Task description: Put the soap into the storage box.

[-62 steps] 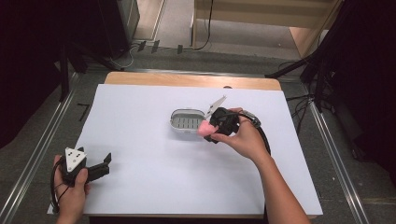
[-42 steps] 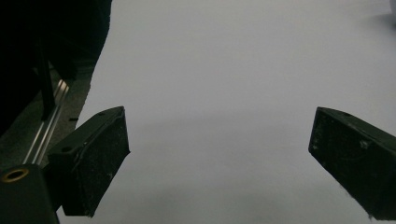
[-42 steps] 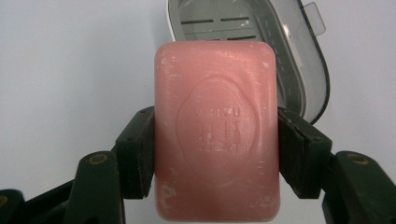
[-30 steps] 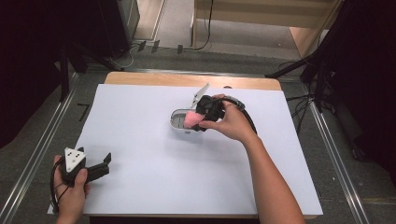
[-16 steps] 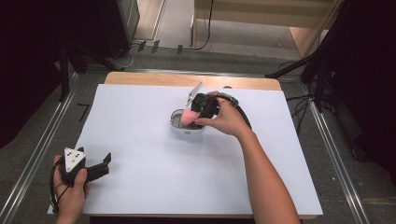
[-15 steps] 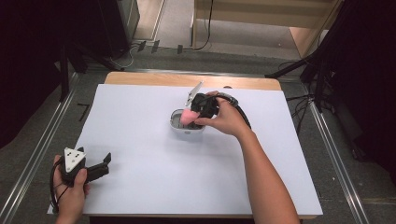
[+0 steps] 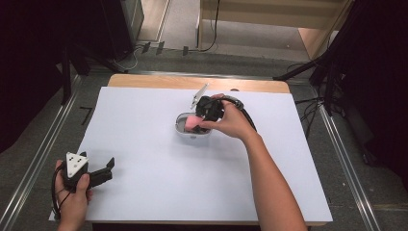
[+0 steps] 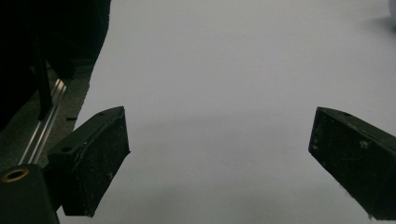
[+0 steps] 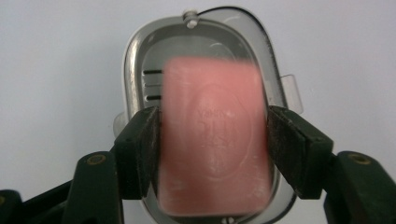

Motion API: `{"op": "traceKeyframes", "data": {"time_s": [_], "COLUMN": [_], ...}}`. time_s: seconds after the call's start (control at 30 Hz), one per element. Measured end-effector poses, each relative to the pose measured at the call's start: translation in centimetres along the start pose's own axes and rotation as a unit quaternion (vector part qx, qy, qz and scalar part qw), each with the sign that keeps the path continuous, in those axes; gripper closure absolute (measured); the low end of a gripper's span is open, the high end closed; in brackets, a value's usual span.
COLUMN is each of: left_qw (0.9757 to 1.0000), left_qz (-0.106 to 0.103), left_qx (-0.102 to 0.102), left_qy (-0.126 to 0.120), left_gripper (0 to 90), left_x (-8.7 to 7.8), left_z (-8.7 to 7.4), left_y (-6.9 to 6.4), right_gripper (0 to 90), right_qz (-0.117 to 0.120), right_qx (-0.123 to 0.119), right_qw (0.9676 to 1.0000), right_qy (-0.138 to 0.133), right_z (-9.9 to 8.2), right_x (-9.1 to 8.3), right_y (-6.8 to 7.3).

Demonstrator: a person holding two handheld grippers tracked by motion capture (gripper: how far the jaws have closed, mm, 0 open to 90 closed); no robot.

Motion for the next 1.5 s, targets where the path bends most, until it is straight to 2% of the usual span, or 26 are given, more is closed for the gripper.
{"op": "traceKeyframes", "data": {"time_s": [0.2,0.53,0.73,0.8,0.97,1.07,1.13,1.17,1.23,1.3,1.5], "left_qw": [1.0000,1.0000,1.0000,1.0000,1.0000,1.0000,1.0000,1.0000,1.0000,1.0000,1.0000], "left_qz": [0.000,0.001,0.002,0.002,0.003,0.003,0.003,0.003,0.005,0.005,0.005], "left_qx": [0.000,0.003,0.002,0.003,0.003,0.003,0.004,0.004,0.004,0.005,0.007], "left_qy": [0.000,0.003,0.003,0.002,0.003,0.003,0.003,0.003,0.003,0.003,0.005], "left_gripper": [5.5,5.5,5.5,5.5,5.5,5.5,5.5,5.5,5.5,5.6,5.6], "left_x": [0.0,0.0,0.1,0.1,0.1,0.1,0.1,0.1,0.1,0.1,0.1], "left_z": [0.0,0.0,0.0,0.0,0.0,0.0,0.0,0.0,0.0,0.0,0.0], "left_y": [0.0,0.0,0.0,-0.1,-0.1,-0.1,-0.1,-0.1,-0.1,-0.1,-0.1], "right_gripper": [34.8,30.5,28.1,25.6,20.9,16.3,13.6,13.5,13.1,13.0,3.5], "right_qz": [-0.007,-0.009,0.003,-0.001,0.002,-0.008,-0.032,-0.037,-0.032,-0.036,-0.047], "right_qx": [0.020,0.051,0.087,0.094,0.123,0.133,0.139,0.144,0.156,0.162,0.196], "right_qw": [0.9994,0.9976,0.9943,0.9938,0.9907,0.9891,0.9876,0.9867,0.9854,0.9845,0.9776], "right_qy": [-0.029,-0.046,-0.061,-0.060,-0.059,-0.063,-0.065,-0.064,-0.061,-0.057,-0.059], "right_z": [-0.1,-1.7,-2.9,-3.3,-4.6,-5.4,-6.0,-6.4,-7.0,-7.6,-9.4], "right_x": [-1.2,-2.0,-2.7,-2.8,-3.1,-3.3,-3.5,-3.5,-3.6,-3.7,-3.9], "right_y": [-0.2,0.3,0.7,0.7,1.0,1.0,1.0,1.1,1.2,1.3,1.6]}}
Point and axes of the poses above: each handheld gripper's, and its own axes: x roughly forward along the jaws, z roughly out of its top, y roughly to its left, the point moved 5 cm from there along x, roughly forward along the jaws, and after that the axes turned 9 degrees about x, right-handed, at the moved point
